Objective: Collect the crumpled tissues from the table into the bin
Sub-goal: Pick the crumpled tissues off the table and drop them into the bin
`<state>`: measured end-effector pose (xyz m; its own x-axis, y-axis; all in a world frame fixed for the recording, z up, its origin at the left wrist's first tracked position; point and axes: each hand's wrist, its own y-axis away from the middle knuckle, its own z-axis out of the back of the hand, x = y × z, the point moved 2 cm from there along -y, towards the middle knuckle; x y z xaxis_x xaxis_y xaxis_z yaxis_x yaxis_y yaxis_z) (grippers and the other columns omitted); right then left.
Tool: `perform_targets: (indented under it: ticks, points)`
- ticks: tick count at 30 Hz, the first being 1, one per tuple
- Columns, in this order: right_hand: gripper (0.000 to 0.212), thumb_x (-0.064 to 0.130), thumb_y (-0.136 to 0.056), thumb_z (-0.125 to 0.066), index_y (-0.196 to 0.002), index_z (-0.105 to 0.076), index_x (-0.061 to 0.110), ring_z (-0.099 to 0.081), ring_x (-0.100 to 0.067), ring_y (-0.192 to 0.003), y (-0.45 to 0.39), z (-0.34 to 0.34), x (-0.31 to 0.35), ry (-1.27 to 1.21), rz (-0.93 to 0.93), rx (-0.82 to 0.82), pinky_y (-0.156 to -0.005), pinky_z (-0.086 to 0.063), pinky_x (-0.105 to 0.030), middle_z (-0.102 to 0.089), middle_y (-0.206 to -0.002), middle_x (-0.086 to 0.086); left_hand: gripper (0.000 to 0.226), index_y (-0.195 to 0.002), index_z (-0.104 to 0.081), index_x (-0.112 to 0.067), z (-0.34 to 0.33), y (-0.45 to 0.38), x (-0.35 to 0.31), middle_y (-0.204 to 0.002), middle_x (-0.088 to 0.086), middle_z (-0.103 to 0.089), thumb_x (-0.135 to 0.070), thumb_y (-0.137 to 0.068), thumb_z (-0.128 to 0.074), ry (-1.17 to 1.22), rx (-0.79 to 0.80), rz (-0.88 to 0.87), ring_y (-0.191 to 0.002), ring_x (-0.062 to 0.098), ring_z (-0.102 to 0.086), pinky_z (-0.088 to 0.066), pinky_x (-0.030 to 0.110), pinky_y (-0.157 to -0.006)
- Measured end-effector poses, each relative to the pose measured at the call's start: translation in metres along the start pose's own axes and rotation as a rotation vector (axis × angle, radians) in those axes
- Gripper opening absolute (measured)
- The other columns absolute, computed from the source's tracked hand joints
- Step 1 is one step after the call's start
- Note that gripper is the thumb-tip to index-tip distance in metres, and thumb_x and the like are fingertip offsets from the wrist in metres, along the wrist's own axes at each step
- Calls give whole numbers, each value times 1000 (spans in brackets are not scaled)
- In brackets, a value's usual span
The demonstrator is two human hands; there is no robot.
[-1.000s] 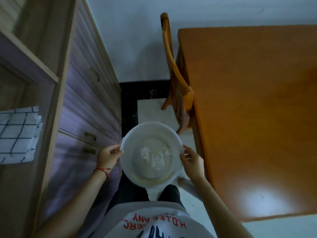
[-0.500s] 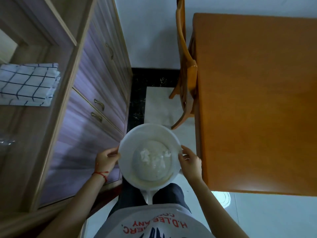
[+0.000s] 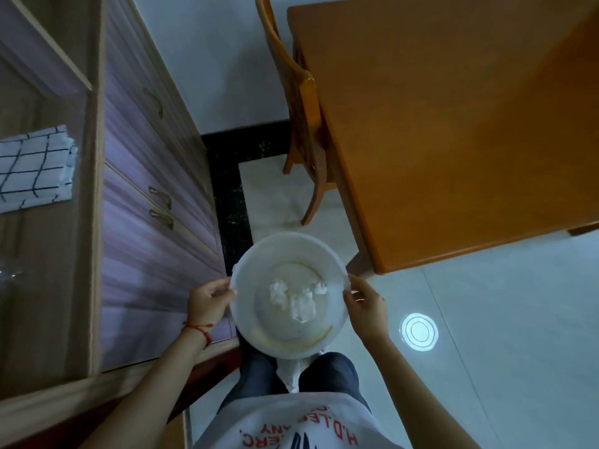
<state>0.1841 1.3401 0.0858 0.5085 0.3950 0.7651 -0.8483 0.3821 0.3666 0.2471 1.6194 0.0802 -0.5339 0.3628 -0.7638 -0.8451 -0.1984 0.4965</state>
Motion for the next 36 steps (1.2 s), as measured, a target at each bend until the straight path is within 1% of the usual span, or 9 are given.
perform_targets:
  ticks: [4, 9, 11, 14, 18, 21, 24, 32, 36]
  points:
    - [29, 16, -87, -56, -115, -59, 20, -61, -9, -71, 38, 7, -22, -44, -87, -91, -75, -56, -38, -64, -88, 2, 30, -109, -63, 3, -11, 15, -3, -103, 14, -66, 5, -79, -59, -64, 89, -63, -90, 26, -61, -45, 30, -79]
    - [30, 12, -85, -57, -115, -60, 17, -60, -4, -64, 82, 24, -52, -148, -209, -247, -69, -49, -26, -64, -84, 0, 32, -111, -60, 6, -41, 27, -8, -102, 11, -62, 9, -79, -58, -96, 225, -129, -89, 22, -58, -48, 4, -53]
    - [30, 12, -85, -58, -115, -60, 16, -60, 2, -61, 99, 35, -64, -184, -248, -313, -65, -46, -20, -63, -80, 2, 31, -109, -62, 3, -56, 32, -9, -96, 10, -68, 7, -78, -60, -128, 295, -141, -82, 23, -61, -52, 12, -57]
    - [30, 12, -85, -59, -114, -61, 16, -57, 13, -62, 125, 50, -83, -230, -295, -395, -66, -46, -22, -60, -74, 13, 30, -106, -64, 2, -81, 41, -14, -72, -11, -67, 6, -77, -62, -195, 374, -165, -65, 6, -62, -54, 21, -63]
    - [28, 11, -85, -58, -112, -61, 16, -56, 14, -61, 158, 68, -109, -283, -359, -506, -61, -45, -16, -59, -74, 16, 32, -109, -62, 4, -121, 66, -25, -81, 0, -65, 5, -76, -61, -248, 480, -213, -67, 14, -58, -52, 17, -57]
    - [28, 12, -85, -58, -112, -62, 17, -58, 9, -61, 185, 80, -131, -348, -405, -593, -61, -46, -15, -61, -75, 13, 34, -110, -61, 4, -150, 87, -27, -93, 9, -65, 4, -76, -63, -278, 551, -232, -77, 25, -60, -54, 32, -75]
    - [28, 12, -84, -59, -111, -62, 18, -58, 10, -63, 213, 93, -154, -390, -452, -682, -57, -47, -9, -61, -76, 13, 36, -110, -62, 4, -179, 111, -28, -94, 11, -65, 3, -75, -64, -338, 626, -269, -83, 25, -61, -51, 42, -86]
    - [26, 10, -85, -59, -110, -63, 15, -58, 9, -65, 289, 122, -207, -482, -556, -914, -58, -45, -2, -61, -76, 12, 38, -114, -57, 6, -257, 189, -27, -103, 13, -62, 4, -77, -64, -456, 845, -406, -89, 26, -59, -51, 34, -79]
    - [26, 10, -85, -59, -110, -63, 14, -57, 9, -63, 320, 137, -231, -521, -596, -994, -57, -45, -3, -63, -77, 5, 36, -113, -57, 9, -293, 224, -20, -96, 13, -61, 6, -77, -62, -511, 919, -448, -77, 24, -58, -50, 9, -52]
